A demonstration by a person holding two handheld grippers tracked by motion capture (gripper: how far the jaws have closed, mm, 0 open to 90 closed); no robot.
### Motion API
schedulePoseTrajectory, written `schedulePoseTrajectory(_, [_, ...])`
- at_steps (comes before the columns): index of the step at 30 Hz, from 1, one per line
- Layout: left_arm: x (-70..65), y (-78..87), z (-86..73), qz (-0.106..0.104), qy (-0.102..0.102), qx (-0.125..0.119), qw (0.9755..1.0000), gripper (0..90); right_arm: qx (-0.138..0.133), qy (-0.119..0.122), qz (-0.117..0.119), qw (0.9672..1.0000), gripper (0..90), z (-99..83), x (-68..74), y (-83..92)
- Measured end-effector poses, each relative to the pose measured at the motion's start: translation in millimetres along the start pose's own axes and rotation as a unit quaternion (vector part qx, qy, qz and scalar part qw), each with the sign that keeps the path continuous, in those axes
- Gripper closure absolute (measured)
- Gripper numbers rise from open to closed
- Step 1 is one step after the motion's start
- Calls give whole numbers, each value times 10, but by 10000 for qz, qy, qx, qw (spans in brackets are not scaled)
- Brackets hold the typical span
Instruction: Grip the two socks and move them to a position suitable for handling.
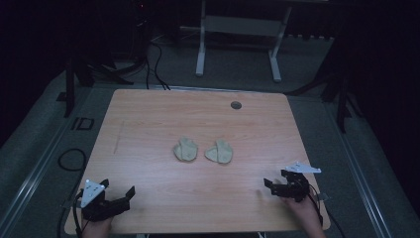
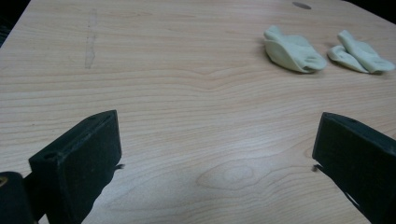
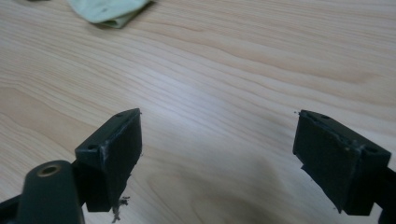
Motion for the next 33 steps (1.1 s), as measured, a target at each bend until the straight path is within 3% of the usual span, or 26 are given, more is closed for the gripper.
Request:
schedulePoseTrajectory(14, [-23, -36, -37, -95, -98, 92, 9999, 14, 148, 277, 250, 9992, 180, 324, 320, -412])
schedulePoseTrajectory(28, [-13, -38, -39, -157, -131, 115, 9997, 14, 84, 580, 451, 9973, 179, 859, 609, -710])
schedulePoseTrajectory(33, [-16, -42, -44, -160, -164, 120, 9997, 14, 68, 682, 411, 9968, 207, 1035, 701, -840])
Point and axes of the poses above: each handheld gripper's, and its own axes: y roughly backward along the jaws, z roughly out of its top, x roughly to its left, the point moved 3 cm from there along -y, roughly forward along the jaws, and after that the axes turned 9 degrees about y, right-handed, at the moved point
